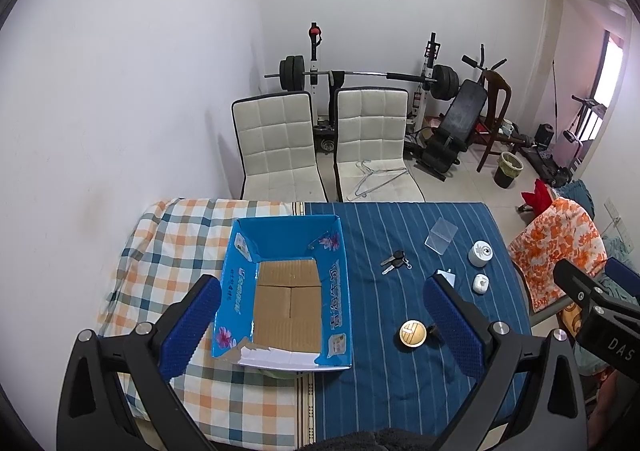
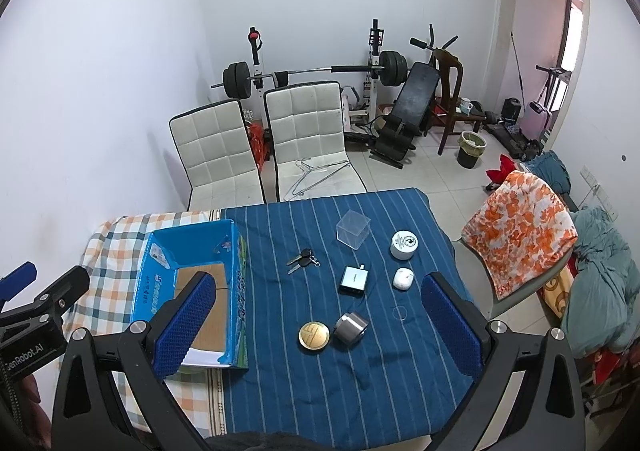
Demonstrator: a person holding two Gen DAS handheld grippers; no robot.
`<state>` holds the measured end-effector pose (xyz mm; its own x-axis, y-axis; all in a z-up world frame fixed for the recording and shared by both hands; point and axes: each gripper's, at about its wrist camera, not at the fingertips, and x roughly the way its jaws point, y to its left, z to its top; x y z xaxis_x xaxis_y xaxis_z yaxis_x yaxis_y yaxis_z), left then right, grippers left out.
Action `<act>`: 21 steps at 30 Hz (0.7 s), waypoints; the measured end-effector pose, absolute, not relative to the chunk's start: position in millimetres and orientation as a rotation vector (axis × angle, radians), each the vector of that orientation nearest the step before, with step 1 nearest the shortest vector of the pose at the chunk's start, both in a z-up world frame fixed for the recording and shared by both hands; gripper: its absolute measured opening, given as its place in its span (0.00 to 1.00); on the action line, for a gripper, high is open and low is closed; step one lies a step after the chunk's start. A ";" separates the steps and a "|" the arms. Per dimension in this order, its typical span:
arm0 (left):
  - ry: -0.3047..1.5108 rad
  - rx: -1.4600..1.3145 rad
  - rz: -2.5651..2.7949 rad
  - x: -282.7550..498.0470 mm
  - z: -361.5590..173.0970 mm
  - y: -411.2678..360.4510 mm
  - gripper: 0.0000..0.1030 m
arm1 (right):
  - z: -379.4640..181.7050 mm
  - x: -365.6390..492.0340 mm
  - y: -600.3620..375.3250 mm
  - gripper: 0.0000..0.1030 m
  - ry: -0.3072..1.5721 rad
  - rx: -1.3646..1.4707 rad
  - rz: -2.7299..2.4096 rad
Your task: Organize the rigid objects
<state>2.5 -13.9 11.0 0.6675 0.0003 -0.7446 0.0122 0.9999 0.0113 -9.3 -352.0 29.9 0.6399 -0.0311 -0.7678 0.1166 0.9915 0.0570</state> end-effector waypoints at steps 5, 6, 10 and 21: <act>0.839 0.014 -0.016 0.9 11.7 -9.9 1.00 | 30.5 -10.1 -351.5 1.00 0.870 0.105 -0.088; 0.838 0.014 -0.016 1.0 12.3 -10.9 1.00 | 30.5 -10.6 -351.6 1.00 0.870 0.106 -0.087; 0.839 0.010 -0.018 0.9 12.7 -10.3 1.00 | 29.7 -9.3 -351.5 1.00 0.872 0.102 -0.087; 0.844 0.008 -0.019 0.8 11.1 -11.7 1.00 | 30.1 -10.4 -353.1 1.00 0.868 0.103 -0.082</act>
